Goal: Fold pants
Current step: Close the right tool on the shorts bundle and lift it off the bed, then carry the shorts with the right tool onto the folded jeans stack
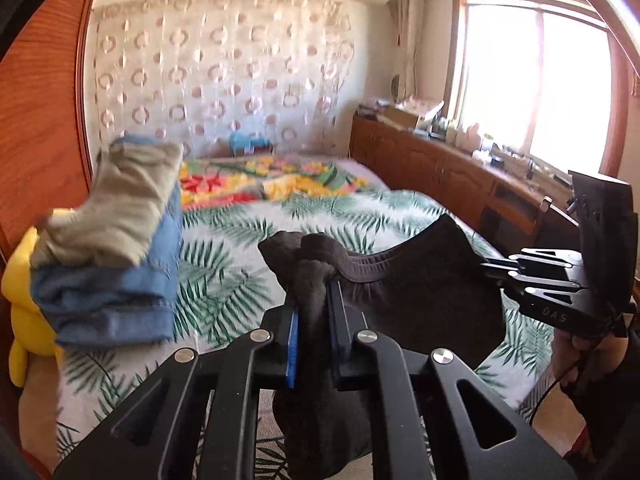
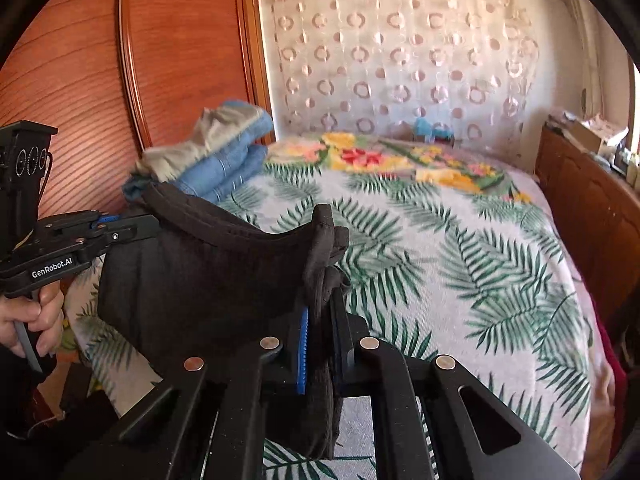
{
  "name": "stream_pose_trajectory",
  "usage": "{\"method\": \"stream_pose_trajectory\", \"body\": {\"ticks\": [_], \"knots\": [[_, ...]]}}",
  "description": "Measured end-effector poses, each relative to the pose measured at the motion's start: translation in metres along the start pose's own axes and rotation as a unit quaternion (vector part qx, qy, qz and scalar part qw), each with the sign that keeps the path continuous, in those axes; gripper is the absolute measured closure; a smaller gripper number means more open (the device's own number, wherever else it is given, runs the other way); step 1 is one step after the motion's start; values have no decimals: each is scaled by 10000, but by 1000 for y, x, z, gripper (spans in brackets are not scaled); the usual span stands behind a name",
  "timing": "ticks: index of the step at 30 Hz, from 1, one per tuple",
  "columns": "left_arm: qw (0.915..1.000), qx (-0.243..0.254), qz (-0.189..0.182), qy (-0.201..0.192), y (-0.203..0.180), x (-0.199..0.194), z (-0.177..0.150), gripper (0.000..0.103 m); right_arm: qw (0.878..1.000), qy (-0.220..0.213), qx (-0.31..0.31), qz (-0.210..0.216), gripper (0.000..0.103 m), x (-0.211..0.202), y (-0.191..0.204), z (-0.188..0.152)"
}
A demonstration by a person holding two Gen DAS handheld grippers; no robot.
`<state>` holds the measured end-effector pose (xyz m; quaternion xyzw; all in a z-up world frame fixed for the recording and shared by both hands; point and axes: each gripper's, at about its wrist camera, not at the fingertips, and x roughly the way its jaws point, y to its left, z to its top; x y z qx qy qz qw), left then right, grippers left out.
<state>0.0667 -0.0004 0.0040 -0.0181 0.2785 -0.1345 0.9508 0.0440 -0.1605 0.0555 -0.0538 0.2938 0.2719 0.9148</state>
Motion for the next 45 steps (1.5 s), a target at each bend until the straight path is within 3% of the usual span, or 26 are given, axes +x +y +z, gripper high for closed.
{"method": "stream_pose_trajectory", "body": {"ticks": [6, 14, 28, 38, 45], "knots": [[9996, 85, 55, -261, 2, -16, 16, 90, 9995, -274, -161, 16, 94, -21, 4, 16], [9994, 49, 188, -287, 20, -11, 26, 90, 9987, -374, -345, 57, 94, -17, 11, 33], [9965, -285, 607, -496, 77, -7, 43, 91, 9946, -404, -865, 414, 94, 59, 7, 88], [9917, -382, 950, -777, 112, 3, 72, 91, 9886, -689, -1202, 594, 94, 117, -6, 140], [9886, -424, 1144, -888, 127, 11, 82, 91, 9849, -833, -1373, 651, 94, 155, -11, 153]]}}
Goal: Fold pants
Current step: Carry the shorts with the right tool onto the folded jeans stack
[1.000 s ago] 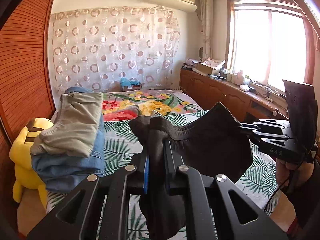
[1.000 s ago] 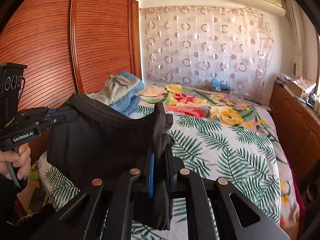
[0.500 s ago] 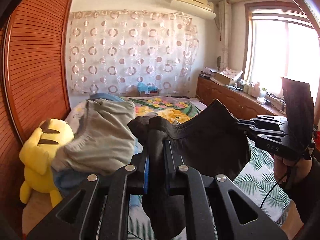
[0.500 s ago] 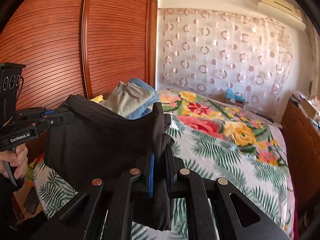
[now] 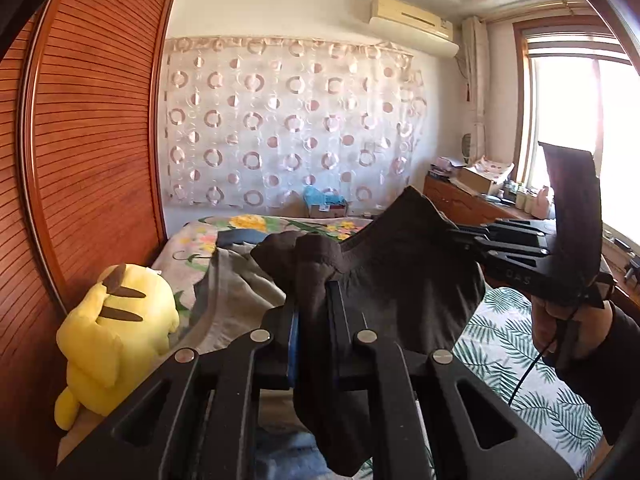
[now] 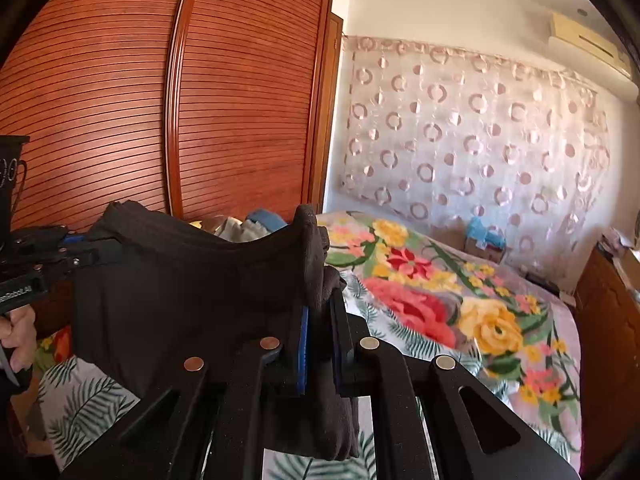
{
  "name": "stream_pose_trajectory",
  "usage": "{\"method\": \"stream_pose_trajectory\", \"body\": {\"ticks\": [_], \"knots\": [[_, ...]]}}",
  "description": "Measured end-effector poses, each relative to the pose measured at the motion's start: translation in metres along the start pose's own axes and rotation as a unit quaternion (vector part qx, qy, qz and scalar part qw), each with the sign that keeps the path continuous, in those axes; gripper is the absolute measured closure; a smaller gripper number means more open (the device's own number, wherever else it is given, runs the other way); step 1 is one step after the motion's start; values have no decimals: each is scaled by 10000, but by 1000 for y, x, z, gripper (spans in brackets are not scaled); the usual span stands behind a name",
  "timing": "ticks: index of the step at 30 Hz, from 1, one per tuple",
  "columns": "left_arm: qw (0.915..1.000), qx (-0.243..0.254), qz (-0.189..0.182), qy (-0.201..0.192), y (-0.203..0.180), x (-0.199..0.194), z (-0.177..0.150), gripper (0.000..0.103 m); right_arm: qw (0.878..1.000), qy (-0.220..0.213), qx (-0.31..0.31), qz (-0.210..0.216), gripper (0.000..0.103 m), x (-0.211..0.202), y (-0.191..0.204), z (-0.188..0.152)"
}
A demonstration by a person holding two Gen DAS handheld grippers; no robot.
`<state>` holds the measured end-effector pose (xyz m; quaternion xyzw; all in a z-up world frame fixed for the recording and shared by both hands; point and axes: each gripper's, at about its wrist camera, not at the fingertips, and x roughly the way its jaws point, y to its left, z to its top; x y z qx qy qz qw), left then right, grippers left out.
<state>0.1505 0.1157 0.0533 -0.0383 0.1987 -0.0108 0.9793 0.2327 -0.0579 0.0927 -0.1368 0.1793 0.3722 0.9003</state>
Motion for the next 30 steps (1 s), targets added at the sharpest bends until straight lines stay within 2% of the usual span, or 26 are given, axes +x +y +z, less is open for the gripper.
{"method": "stream_pose_trajectory", "body": {"ticks": [11, 23, 30], "knots": [[9991, -346, 220, -66, 19, 1, -6, 91, 9970, -300, -685, 198, 94, 52, -1, 17], [9952, -748, 617, 110, 41, 0, -29, 90, 9955, -243, -805, 430, 94, 89, 8, 19], [9923, -1033, 659, 169, 47, -4, -41, 90, 9940, -131, -933, 559, 94, 106, 16, 20]]}}
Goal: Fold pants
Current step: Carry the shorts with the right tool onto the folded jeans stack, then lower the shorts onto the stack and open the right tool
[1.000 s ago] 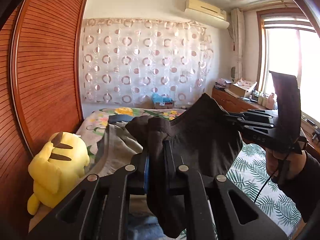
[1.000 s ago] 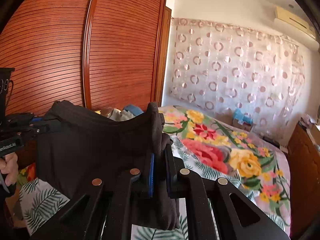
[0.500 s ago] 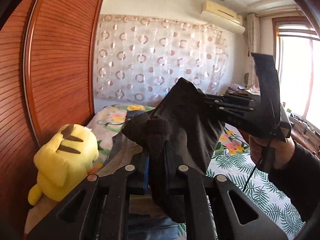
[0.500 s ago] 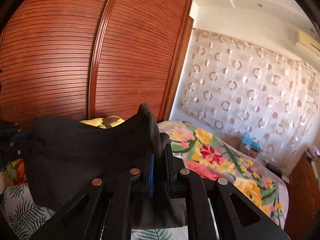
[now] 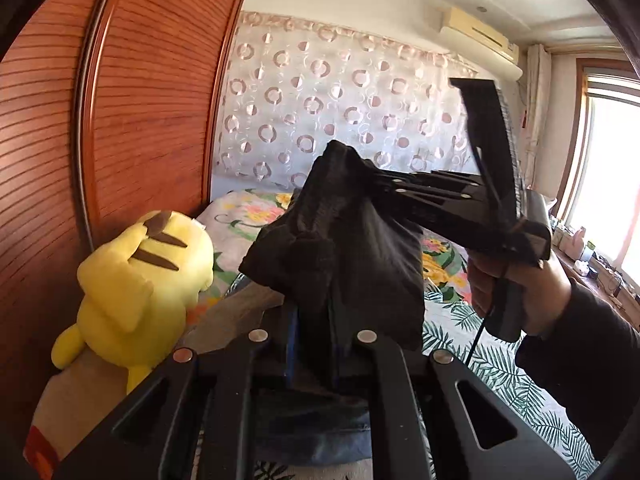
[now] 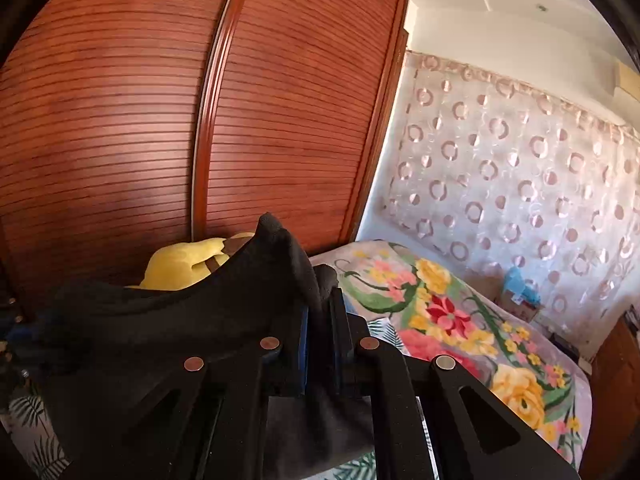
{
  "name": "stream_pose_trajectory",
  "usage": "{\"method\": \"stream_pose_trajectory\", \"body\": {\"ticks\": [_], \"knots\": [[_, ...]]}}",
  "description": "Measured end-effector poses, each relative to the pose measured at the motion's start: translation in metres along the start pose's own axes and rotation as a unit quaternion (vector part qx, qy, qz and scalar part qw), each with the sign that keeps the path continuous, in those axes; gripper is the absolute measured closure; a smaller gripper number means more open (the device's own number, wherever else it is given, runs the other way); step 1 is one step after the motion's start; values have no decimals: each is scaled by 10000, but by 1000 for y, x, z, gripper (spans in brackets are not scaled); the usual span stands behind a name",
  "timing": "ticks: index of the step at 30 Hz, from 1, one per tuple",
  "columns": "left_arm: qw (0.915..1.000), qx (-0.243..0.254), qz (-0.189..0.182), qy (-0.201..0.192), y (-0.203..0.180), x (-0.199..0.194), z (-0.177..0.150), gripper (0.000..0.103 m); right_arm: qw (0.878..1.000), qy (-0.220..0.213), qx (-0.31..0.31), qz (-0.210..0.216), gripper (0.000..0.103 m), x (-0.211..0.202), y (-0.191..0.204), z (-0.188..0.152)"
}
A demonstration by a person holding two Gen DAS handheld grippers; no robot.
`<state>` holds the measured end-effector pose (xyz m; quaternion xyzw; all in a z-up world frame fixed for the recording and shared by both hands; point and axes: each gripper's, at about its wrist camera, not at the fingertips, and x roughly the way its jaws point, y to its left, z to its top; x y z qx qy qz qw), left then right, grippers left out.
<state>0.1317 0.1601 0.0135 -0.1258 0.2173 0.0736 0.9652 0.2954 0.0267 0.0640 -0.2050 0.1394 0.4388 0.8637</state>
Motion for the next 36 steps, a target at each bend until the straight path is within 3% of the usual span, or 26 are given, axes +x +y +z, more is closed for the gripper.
{"method": "stream_pose_trajectory", "body": {"ticks": [5, 7, 10, 14, 18, 24, 31, 36], "knots": [[9999, -75, 59, 127, 6, 7, -4, 90, 9992, 367, 127, -16, 92, 9, -8, -5], [9997, -96, 57, 197, 9, 10, -6, 90, 9987, 409, 288, -112, 79, 4, -17, -6], [9996, -59, 98, 240, 11, 12, -8, 90, 9980, 378, 487, -125, 71, -10, -32, -8], [9994, -32, 142, 314, 12, 14, -10, 90, 9963, 617, 584, -108, 71, -20, -45, -20], [9991, 50, 193, 371, 10, 14, -11, 90, 9889, 1076, 842, -583, 71, -13, -61, -36], [9989, 251, 267, 284, 0, -1, -10, 90, 9864, 943, 1229, -553, 71, -50, -74, -39], [9985, 426, 263, 198, -14, -26, -7, 90, 9884, 715, 1269, -430, 71, -107, -42, -50], [9972, 662, 267, 227, -28, -34, -9, 65, 9878, 644, 1370, -376, 71, -149, -24, -72]]}}
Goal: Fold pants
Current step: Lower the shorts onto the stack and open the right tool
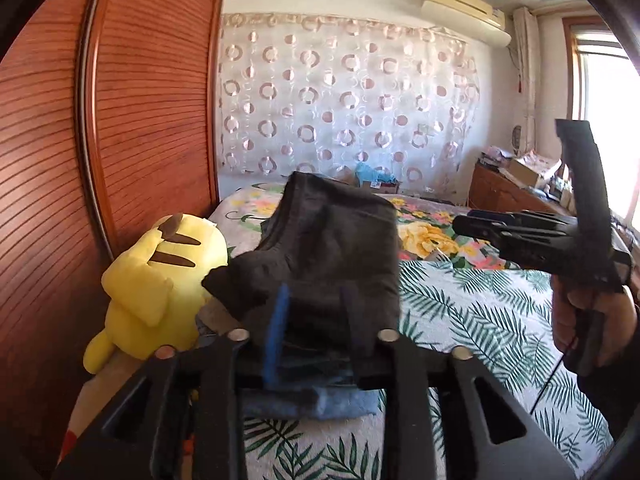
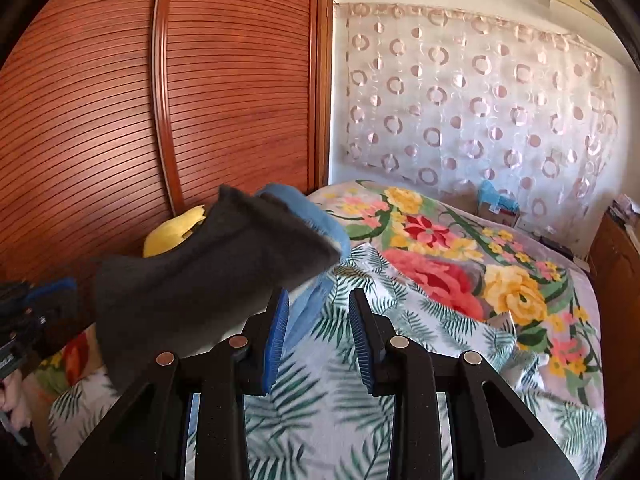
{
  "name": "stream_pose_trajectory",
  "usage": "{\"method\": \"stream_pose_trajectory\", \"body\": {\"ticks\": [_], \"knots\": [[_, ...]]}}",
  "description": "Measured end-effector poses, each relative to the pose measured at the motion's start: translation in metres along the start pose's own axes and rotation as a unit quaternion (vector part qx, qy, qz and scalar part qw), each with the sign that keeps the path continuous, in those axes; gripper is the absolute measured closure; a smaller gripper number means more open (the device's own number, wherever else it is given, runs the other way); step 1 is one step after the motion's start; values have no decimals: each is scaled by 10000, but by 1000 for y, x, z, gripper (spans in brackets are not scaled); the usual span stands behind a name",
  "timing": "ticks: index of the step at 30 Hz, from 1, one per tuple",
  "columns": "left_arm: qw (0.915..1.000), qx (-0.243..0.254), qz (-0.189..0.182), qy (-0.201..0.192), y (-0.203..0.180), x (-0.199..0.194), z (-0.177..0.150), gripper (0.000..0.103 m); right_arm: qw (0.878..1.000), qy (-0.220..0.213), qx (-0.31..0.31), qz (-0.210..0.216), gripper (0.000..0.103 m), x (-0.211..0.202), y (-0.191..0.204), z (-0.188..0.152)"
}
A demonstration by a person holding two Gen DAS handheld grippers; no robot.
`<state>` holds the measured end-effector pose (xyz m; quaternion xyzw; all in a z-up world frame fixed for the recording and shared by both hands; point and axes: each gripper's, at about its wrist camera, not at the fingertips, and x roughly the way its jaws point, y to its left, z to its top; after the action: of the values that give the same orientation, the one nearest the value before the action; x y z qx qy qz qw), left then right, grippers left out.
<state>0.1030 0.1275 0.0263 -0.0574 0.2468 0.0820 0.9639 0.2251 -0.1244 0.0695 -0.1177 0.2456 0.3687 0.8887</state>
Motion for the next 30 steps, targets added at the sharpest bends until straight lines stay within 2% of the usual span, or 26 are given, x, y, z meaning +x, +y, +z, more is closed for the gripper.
{"method": "stream_pose_trajectory", "body": {"ticks": [3, 13, 14, 15, 16, 19, 21, 26, 30], "knots": [[9999, 123, -98, 5, -9, -4, -2, 56, 9999, -15, 99, -28, 71, -22, 1, -15], [9969, 482, -576, 219, -43, -7, -7, 55, 9985, -78, 417, -346, 71, -88, 2, -55], [9967, 516, -591, 211, -47, -8, -8, 48, 9983, -82, 438, -380, 71, -92, 3, -56], [9966, 523, -614, 185, -49, -9, -8, 24, 9980, -86, 471, -422, 71, -98, 3, -60], [9961, 513, -699, 131, -52, -11, -9, 14, 9977, -87, 498, -449, 71, -102, 4, -62], [9954, 553, -777, 87, -60, -16, -10, 9, 9970, -102, 571, -517, 71, -114, 6, -69], [9951, 579, -796, 101, -65, -16, -11, 0, 9963, -110, 619, -578, 71, -122, 9, -73], [9931, 682, -937, 187, -79, -18, -15, 0, 9937, -150, 770, -801, 68, -142, 16, -83], [9910, 711, -1107, 235, -93, -23, -20, 0, 9908, -197, 922, -971, 51, -158, 23, -90]]}}
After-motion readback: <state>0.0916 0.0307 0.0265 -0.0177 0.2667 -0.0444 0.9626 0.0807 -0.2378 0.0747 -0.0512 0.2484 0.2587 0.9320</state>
